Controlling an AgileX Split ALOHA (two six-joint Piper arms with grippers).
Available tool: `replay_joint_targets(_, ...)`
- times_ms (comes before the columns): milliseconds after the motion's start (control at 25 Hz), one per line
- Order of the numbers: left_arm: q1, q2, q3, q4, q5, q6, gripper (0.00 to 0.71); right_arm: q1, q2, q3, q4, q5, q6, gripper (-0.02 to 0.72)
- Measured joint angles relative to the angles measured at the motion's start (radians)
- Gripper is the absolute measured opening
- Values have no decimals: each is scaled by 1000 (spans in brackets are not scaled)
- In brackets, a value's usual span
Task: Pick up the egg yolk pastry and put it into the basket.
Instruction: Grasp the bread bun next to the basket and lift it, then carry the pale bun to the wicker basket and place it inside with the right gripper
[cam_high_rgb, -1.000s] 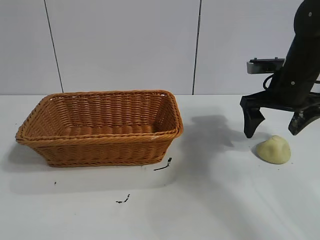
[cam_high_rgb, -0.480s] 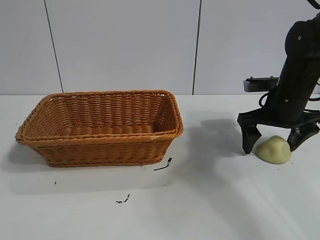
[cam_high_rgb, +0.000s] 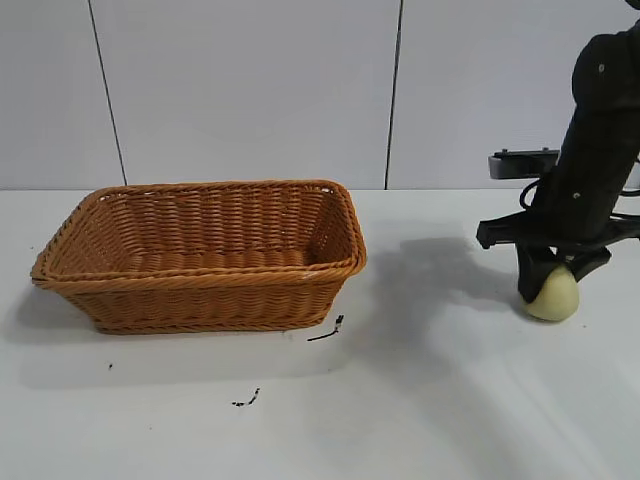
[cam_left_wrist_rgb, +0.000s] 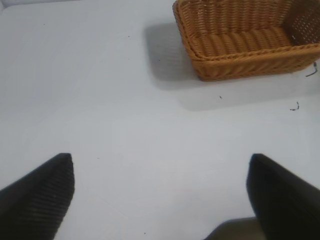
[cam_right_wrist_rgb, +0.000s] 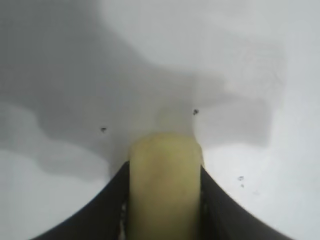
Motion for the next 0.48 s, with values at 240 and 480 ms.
replay_joint_targets(240,0,0,0,0,0,0,696,0,-95,-168,0,134,0,207)
replay_joint_targets(480,0,0,0,0,0,0,696,30,-104,-345,-4,247,0,207)
